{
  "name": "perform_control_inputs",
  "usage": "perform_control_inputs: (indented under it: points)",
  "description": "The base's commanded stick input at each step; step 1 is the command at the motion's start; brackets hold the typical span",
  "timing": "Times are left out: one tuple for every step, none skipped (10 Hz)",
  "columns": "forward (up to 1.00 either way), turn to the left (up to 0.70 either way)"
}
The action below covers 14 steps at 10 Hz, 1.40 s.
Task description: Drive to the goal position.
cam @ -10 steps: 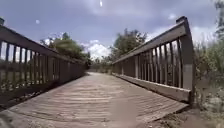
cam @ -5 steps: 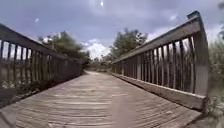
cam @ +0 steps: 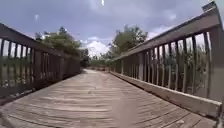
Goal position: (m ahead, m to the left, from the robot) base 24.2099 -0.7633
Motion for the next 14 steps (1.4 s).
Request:
perform_control_inputs:
  points:
    - [0.50, 0.01]
    - [0.50, 0.01]
    - [0.50, 0.01]
    - [0.50, 0.01]
    - [0.50, 0.01]
    - [0.50, 0.01]
    - [0.50, 0.01]
    - [0.50, 0.29]
    - [0.50, 0.51]
    - [0.50, 0.51]
    - [0.50, 0.39]
    - [0.50, 0.09]
    - [0.50, 0.01]
    - [0.50, 0.01]
